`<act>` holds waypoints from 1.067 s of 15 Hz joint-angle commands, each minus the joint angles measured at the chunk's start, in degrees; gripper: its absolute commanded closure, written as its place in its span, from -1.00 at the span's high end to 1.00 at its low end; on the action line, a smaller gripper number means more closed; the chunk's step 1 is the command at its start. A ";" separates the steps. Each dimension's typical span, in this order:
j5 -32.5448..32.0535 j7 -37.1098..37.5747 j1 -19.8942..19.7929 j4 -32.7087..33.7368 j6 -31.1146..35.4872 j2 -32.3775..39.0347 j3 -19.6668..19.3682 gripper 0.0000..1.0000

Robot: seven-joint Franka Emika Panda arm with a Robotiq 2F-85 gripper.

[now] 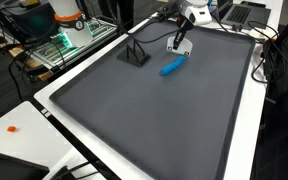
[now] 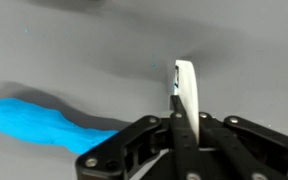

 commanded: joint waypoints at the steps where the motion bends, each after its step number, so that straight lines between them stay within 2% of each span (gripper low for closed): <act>1: 2.29 -2.55 -1.06 -2.99 -1.09 -3.06 1.33 -0.98; 9: 1.15 -2.25 -2.05 -2.39 -1.56 -7.72 -0.22 -0.98; 16: 1.19 -2.23 -3.43 -1.54 -1.29 -6.86 -1.22 -0.98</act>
